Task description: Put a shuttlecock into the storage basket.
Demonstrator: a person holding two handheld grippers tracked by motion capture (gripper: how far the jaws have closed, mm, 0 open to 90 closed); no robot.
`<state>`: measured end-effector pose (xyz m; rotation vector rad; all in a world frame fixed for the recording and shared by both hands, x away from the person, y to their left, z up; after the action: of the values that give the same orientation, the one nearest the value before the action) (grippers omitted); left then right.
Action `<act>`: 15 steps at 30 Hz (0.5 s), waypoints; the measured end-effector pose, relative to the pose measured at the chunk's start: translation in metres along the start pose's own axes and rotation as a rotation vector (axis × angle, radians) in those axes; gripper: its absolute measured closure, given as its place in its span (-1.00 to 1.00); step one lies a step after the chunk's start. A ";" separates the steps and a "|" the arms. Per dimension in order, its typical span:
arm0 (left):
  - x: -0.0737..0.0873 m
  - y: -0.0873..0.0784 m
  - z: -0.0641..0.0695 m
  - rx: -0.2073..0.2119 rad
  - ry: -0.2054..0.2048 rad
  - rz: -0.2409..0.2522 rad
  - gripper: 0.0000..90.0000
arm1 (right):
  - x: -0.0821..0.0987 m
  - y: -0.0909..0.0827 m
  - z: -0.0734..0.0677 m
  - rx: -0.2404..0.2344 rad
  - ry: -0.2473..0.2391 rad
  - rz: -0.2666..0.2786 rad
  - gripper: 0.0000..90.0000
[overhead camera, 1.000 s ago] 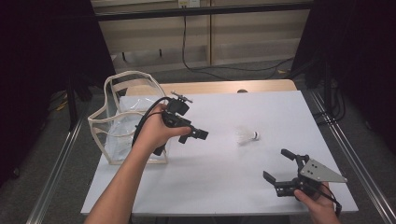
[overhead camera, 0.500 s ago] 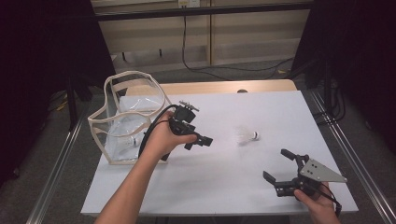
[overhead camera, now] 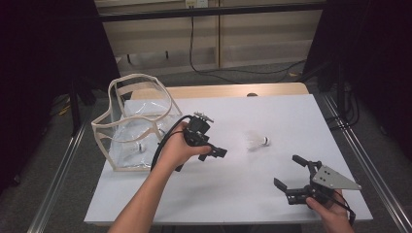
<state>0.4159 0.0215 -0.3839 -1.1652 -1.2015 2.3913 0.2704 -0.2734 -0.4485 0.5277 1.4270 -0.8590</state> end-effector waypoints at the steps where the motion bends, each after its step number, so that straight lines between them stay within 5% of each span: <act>1: 0.000 0.001 0.000 0.000 0.003 0.000 -0.78 | 0.000 0.000 0.000 0.000 0.001 0.000 -0.98; 15: 0.002 0.018 0.002 0.019 0.010 0.042 -0.87 | 0.000 0.000 0.000 -0.001 -0.002 0.001 -0.98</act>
<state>0.4157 0.0101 -0.3986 -1.2068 -1.1606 2.4186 0.2703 -0.2740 -0.4483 0.5265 1.4252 -0.8574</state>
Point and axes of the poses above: each handheld gripper's, and its own axes: y roughly forward along the jaws, x roughly out of its underside, z roughly to its right, the point moved 3 cm from there along y, roughly forward along the jaws, and after that the axes turned 6 degrees about -y, right-handed, at the moved point
